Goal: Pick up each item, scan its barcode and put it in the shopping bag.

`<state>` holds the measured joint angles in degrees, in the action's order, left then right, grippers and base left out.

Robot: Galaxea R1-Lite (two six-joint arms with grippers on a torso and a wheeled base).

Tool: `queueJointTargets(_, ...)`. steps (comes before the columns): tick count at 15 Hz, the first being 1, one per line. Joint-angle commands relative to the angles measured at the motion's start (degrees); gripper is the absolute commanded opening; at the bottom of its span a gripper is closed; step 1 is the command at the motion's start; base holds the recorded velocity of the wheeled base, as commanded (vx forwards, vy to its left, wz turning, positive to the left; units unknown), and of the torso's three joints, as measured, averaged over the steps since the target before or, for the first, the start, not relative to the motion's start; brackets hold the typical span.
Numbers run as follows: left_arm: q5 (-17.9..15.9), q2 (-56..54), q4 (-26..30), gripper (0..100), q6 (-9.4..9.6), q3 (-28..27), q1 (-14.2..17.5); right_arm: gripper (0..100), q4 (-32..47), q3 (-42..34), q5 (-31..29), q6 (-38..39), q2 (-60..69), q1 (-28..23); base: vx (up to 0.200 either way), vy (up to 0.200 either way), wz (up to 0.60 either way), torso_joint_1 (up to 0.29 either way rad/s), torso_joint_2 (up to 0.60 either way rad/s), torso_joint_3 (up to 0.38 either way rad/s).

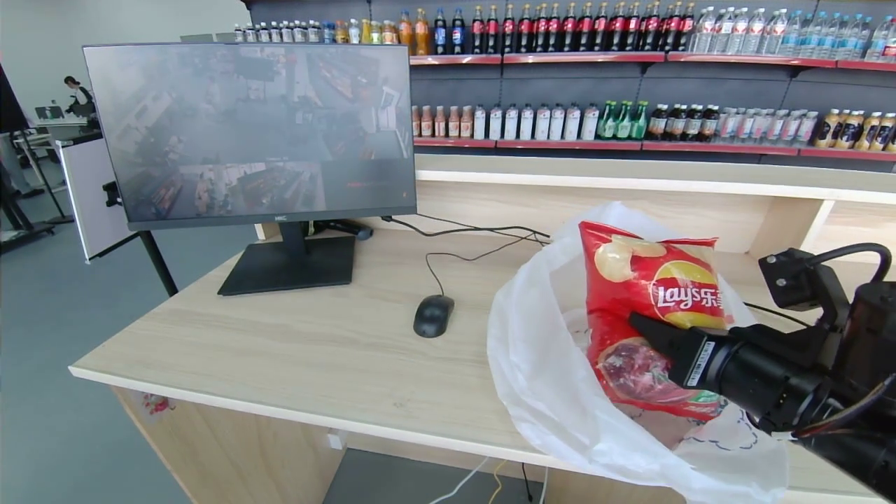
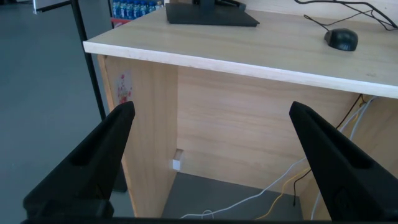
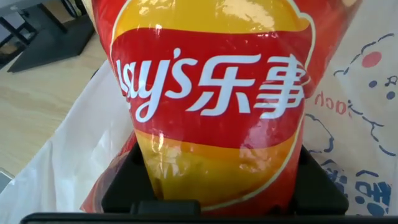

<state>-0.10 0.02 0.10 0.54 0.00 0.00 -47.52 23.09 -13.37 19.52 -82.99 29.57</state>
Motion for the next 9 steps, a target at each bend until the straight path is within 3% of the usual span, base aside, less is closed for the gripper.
queueJointTargets(1, 0.0, 0.0, 0.0, 100, -0.01, 0.0, 0.0, 0, 0.0, -0.1, 0.0, 0.1, -2.3, 0.2, 0.0, 0.0, 0.0, 0.0, 0.0, 0.0)
queueJointTargets(9, 0.0, 0.0, 0.0, 100, -0.01, 0.0, 0.0, 0, -0.3, -1.4, -0.2, 2.4, -7.7, 0.7, 0.0, 0.0, 0.0, 0.0, 0.0, 0.0)
